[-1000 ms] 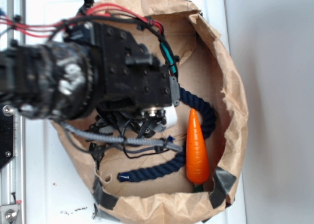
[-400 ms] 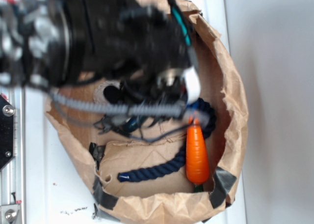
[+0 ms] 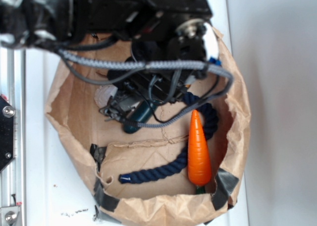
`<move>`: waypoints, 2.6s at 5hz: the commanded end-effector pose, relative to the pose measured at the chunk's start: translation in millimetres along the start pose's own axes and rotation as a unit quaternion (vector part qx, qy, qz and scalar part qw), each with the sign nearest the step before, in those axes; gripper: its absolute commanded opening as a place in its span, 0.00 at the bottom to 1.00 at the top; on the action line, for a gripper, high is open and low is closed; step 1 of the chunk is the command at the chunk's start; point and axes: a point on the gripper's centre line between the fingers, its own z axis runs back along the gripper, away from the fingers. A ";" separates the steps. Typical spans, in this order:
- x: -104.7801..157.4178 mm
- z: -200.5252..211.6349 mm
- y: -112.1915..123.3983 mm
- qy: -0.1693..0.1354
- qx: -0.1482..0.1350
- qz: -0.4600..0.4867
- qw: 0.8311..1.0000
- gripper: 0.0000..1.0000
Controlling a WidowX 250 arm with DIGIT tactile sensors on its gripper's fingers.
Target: Grab the white paper.
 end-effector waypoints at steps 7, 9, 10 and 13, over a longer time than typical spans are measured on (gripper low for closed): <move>12.3 -57.1 -20.2 0.083 0.045 -0.015 0.995 1.00; 10.9 -53.6 -18.3 0.095 0.009 0.038 0.995 1.00; 4.2 -55.0 -16.3 0.084 0.002 0.038 0.996 1.00; -31.7 -56.2 -15.5 0.010 0.045 0.031 0.998 1.00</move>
